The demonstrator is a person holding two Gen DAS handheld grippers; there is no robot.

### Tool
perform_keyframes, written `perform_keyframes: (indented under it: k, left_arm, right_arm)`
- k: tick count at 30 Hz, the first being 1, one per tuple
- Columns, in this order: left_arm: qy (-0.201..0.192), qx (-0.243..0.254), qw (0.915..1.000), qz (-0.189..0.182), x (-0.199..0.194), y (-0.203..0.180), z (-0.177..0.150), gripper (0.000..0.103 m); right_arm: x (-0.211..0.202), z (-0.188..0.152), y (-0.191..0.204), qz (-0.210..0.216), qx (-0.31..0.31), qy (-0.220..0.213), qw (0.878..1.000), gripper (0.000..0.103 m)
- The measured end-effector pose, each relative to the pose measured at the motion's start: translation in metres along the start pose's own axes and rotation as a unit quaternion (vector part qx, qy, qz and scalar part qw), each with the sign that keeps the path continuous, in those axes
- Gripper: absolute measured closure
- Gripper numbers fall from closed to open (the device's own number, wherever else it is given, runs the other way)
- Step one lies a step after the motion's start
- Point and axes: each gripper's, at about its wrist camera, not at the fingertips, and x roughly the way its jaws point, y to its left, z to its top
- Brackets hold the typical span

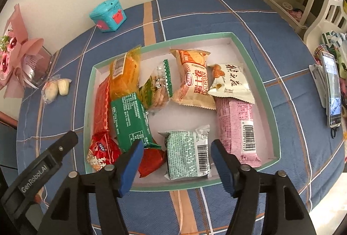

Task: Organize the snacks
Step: 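Move both open tools toward the bun pack and jelly cup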

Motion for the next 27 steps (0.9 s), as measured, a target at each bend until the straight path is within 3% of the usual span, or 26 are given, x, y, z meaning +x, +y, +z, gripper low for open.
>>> perform_keyframes:
  k: [4, 6, 9, 18, 27]
  left_arm:
    - [-0.005, -0.004, 0.9998, 0.016, 0.0, 0.009, 0.001, 0.016]
    - [-0.008, -0.008, 0.9996, 0.024, 0.001, 0.014, 0.003, 0.009]
    - [-0.012, -0.016, 0.9994, 0.03, 0.0, 0.022, 0.005, 0.009]
    - [-0.019, -0.033, 0.9985, 0.039, -0.004, 0.047, 0.012, 0.004]
    - [-0.026, -0.077, 0.9945, 0.065, -0.012, 0.108, 0.021, 0.004]
  right_arm:
    - [0.003, -0.001, 0.004, 0.001, -0.008, 0.001, 1.0, 0.012]
    - [0.003, -0.001, 0.006, 0.002, -0.014, -0.003, 1.0, 0.007]
    - [0.002, -0.001, 0.009, 0.003, -0.018, -0.006, 1.0, 0.0]
    - [0.003, -0.002, 0.027, 0.009, -0.028, -0.013, 0.999, 0.0]
    - [0.006, -0.006, 0.078, 0.035, -0.067, -0.01, 0.997, 0.0]
